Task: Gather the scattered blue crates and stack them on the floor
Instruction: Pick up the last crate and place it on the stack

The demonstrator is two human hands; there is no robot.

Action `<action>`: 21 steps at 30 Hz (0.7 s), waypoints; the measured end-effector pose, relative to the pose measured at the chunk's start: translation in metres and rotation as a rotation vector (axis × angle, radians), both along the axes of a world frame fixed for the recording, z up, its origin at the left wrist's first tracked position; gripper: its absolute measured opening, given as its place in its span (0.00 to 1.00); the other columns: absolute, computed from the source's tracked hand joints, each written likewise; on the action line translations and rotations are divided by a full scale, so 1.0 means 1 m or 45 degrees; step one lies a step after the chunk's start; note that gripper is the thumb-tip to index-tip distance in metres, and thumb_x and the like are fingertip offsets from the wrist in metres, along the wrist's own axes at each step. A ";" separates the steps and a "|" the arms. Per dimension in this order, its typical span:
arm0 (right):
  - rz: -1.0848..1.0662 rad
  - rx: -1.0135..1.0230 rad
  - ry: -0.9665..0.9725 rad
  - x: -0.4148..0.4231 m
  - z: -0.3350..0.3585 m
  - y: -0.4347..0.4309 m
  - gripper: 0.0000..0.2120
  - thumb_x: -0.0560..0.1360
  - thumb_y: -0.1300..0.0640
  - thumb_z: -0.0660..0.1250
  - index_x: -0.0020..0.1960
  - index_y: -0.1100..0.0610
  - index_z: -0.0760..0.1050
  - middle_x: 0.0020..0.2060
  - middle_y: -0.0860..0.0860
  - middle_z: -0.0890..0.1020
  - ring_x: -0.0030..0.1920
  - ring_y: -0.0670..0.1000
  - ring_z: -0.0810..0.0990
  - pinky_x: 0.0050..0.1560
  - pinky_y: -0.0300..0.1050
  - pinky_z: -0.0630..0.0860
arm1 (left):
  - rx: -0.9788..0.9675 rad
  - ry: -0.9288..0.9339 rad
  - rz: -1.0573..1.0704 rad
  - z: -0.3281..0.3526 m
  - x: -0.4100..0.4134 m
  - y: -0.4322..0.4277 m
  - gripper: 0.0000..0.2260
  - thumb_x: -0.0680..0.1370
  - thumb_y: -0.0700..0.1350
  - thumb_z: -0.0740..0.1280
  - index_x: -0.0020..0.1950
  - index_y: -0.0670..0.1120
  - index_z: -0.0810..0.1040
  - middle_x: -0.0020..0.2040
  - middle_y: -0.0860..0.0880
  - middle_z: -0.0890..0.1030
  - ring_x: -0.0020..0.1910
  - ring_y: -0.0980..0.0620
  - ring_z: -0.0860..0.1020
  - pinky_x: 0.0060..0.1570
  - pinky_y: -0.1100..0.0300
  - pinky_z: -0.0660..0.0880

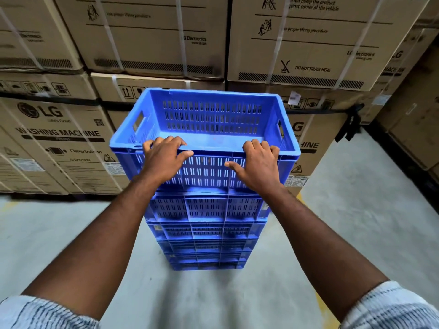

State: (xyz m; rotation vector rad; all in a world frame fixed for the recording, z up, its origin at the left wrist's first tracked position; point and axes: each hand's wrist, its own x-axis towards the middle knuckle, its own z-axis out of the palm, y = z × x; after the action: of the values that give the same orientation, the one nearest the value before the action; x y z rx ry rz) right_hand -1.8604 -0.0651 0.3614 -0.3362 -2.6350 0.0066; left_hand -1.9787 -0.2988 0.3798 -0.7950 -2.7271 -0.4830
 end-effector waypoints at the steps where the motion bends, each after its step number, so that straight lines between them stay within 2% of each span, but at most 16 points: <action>1: 0.016 -0.021 0.005 0.000 0.001 0.003 0.29 0.71 0.25 0.55 0.48 0.52 0.68 0.43 0.47 0.71 0.44 0.51 0.67 0.52 0.52 0.64 | 0.000 0.012 0.018 0.001 0.004 0.001 0.16 0.78 0.63 0.59 0.56 0.54 0.74 0.52 0.54 0.78 0.55 0.49 0.71 0.58 0.49 0.58; 7: 0.031 -0.088 0.039 0.002 0.003 0.005 0.27 0.76 0.28 0.50 0.44 0.52 0.68 0.40 0.48 0.72 0.41 0.51 0.67 0.51 0.53 0.63 | -0.004 0.067 0.050 -0.002 0.025 -0.005 0.15 0.78 0.62 0.59 0.55 0.53 0.75 0.48 0.55 0.78 0.53 0.49 0.72 0.52 0.50 0.59; 14: 0.002 -0.103 0.030 0.002 0.004 0.000 0.27 0.79 0.31 0.46 0.43 0.53 0.68 0.38 0.48 0.72 0.41 0.52 0.68 0.51 0.54 0.66 | -0.033 -0.015 0.041 0.002 0.027 -0.008 0.15 0.79 0.62 0.58 0.57 0.54 0.74 0.49 0.56 0.76 0.55 0.50 0.71 0.55 0.50 0.59; 18: 0.024 -0.121 0.078 0.005 0.002 0.000 0.24 0.80 0.33 0.48 0.44 0.52 0.68 0.39 0.48 0.71 0.41 0.51 0.67 0.52 0.52 0.65 | -0.020 -0.015 -0.010 -0.004 0.027 -0.013 0.17 0.77 0.61 0.62 0.63 0.55 0.71 0.58 0.55 0.75 0.62 0.50 0.70 0.63 0.49 0.57; 21: 0.054 -0.066 0.068 0.012 -0.005 0.000 0.21 0.80 0.36 0.50 0.52 0.53 0.69 0.47 0.49 0.71 0.48 0.53 0.69 0.63 0.53 0.63 | 0.025 0.052 -0.047 -0.012 0.034 -0.016 0.21 0.77 0.58 0.65 0.68 0.56 0.68 0.66 0.54 0.72 0.67 0.50 0.67 0.71 0.48 0.52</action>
State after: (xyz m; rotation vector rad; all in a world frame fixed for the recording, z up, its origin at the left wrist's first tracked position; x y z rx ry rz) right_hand -1.8482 -0.0656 0.3560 -0.2933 -2.5919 0.0964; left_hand -1.9450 -0.3148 0.3681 -0.8419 -2.6704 -0.4949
